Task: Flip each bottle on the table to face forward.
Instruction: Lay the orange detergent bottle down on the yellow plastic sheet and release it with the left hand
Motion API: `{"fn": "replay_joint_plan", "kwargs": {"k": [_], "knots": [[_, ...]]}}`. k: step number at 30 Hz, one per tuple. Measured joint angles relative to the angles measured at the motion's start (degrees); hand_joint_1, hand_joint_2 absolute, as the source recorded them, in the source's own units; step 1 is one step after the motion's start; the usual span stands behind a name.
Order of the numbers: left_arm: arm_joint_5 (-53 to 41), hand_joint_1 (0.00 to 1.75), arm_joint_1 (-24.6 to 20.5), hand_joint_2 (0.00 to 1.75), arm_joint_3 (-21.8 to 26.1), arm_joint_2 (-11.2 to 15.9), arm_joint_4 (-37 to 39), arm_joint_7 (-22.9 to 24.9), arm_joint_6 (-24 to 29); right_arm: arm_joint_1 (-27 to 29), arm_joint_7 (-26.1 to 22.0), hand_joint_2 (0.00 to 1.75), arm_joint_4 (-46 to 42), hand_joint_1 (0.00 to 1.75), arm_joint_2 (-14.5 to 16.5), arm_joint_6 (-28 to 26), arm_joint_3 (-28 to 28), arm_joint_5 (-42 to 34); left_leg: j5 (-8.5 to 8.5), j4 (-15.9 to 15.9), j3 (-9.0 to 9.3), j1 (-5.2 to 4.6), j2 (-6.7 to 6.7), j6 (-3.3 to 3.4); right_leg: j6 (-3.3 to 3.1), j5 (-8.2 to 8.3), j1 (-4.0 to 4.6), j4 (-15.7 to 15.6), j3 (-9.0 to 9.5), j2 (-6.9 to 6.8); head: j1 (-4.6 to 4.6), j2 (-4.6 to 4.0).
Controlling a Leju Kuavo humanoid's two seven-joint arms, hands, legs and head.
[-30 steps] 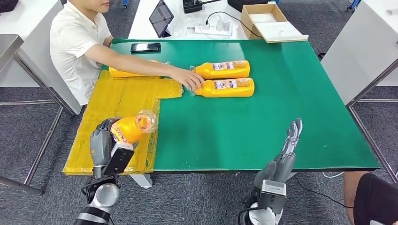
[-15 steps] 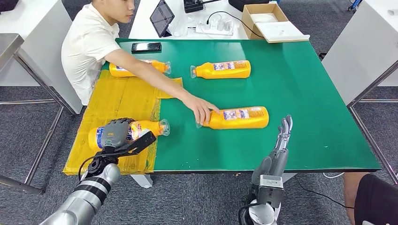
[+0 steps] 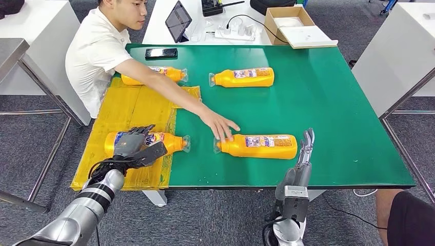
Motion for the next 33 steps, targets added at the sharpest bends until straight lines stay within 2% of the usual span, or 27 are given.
{"fn": "replay_joint_plan", "kwargs": {"k": [5, 9, 11, 15, 21, 24, 25, 26, 28, 29, 30, 33], "knots": [[5.5, 0.0, 0.7, 0.0, 0.0, 0.8, -2.4, -3.9, -5.9, -0.4, 0.0, 0.0, 0.9, 0.0, 0.0, 0.5, -0.5, -0.6, -0.01, 0.0, 0.0, -0.05, -0.11, 0.01, 0.01, -0.02, -0.04, 0.0, 0.06, -0.15, 0.02, 0.0], [15.4, 0.0, 3.3, 0.0, 0.0, 1.7, -7.3, -7.9, -12.1, -0.5, 0.0, 0.0, 1.5, 0.0, -0.1, 0.7, -0.6, -1.2, -0.01, 0.0, 0.0, -0.07, -0.06, 0.01, 0.02, -0.02, -0.07, 0.0, 0.03, -0.14, 0.01, 0.0], [19.9, 0.0, 5.9, 0.0, 0.0, 1.9, -11.7, -9.5, -10.7, -0.5, 0.0, 0.0, 1.7, 0.0, -0.1, 0.6, -0.6, -1.4, -0.02, 0.0, -0.03, -0.07, 0.0, 0.01, 0.02, -0.02, -0.06, 0.0, -0.05, -0.12, 0.01, 0.0], [26.0, 0.0, 11.2, 0.0, 0.4, 0.5, -21.9, -12.6, -0.9, -0.4, 0.0, 0.0, 2.1, 0.0, -0.1, 0.2, -0.7, -0.8, -0.02, 0.0, -0.24, -0.07, -0.03, 0.01, 0.02, -0.02, -0.06, 0.0, -0.27, -0.09, 0.02, 0.0], [26.6, 0.0, 11.9, 0.0, 0.5, 0.1, -23.7, -12.8, 0.6, -0.4, 0.0, 0.0, 2.1, 0.0, -0.1, 0.1, -0.7, -0.6, -0.02, 0.0, -0.27, -0.07, -0.06, 0.01, 0.02, -0.03, -0.06, 0.0, -0.28, -0.11, 0.04, 0.0], [27.2, 0.0, 13.6, 1.31, 0.5, -0.5, -28.0, -12.8, 1.8, -0.4, 0.0, 0.0, 2.3, 0.0, 0.0, -0.1, -0.7, -0.1, -0.04, 0.0, -0.3, -0.07, -0.03, 0.02, 0.03, -0.03, -0.06, 0.0, -0.31, -0.1, 0.02, 0.0], [30.0, 0.0, 14.8, 1.75, 0.8, -1.2, -31.2, -14.8, 4.1, -0.6, 0.3, 0.44, 2.8, 0.0, -0.2, -0.4, -0.4, 2.3, -0.04, 0.0, -0.33, -0.07, -0.01, 0.02, 0.03, -0.03, -0.06, 0.0, -0.34, -0.1, 0.02, 0.0], [34.4, 0.0, 16.0, 1.75, 1.5, -2.3, -35.3, -18.2, 8.6, -1.4, 2.2, 0.87, 4.7, 0.0, -1.1, -1.9, 0.5, 9.2, -0.05, 0.0, -0.36, -0.07, 0.01, 0.02, 0.03, -0.03, -0.05, 0.0, -0.37, -0.09, 0.02, 0.0], [43.3, 0.0, 18.9, 1.75, 2.9, -4.8, -46.6, -24.9, 20.7, -5.7, 8.7, 1.75, 12.3, 0.0, -4.8, -7.1, 3.3, 29.5, -0.04, 0.0, -0.41, -0.07, -0.02, 0.03, 0.04, -0.02, -0.06, 0.0, -0.4, -0.1, 0.02, 0.0], [45.4, 0.0, 20.0, 1.75, 3.4, -5.7, -51.3, -26.2, 25.1, -8.3, 12.4, 1.75, 16.4, 0.0, -6.9, -9.2, 4.6, 38.4, -0.03, 0.0, -0.42, -0.09, -0.04, 0.05, 0.05, -0.01, -0.08, 0.0, -0.39, -0.11, 0.02, 0.0], [46.0, 0.0, 20.8, 1.75, 3.4, -6.1, -54.4, -26.3, 26.9, -10.5, 15.4, 1.75, 19.5, 0.0, -8.8, -9.8, 5.4, 43.3, -0.02, 0.0, -0.42, -0.11, -0.06, 0.06, 0.06, 0.0, -0.1, 0.0, -0.39, -0.12, 0.02, 0.0], [47.4, 0.0, 22.6, 1.75, 3.3, -6.5, -57.9, -26.0, 24.9, -14.7, 23.1, 1.75, 24.5, 0.0, -12.7, -5.3, 6.4, 50.1, -0.01, 0.0, -0.41, -0.16, -0.07, 0.07, 0.08, 0.01, -0.14, 0.0, -0.38, -0.12, 0.01, 0.0]]}}
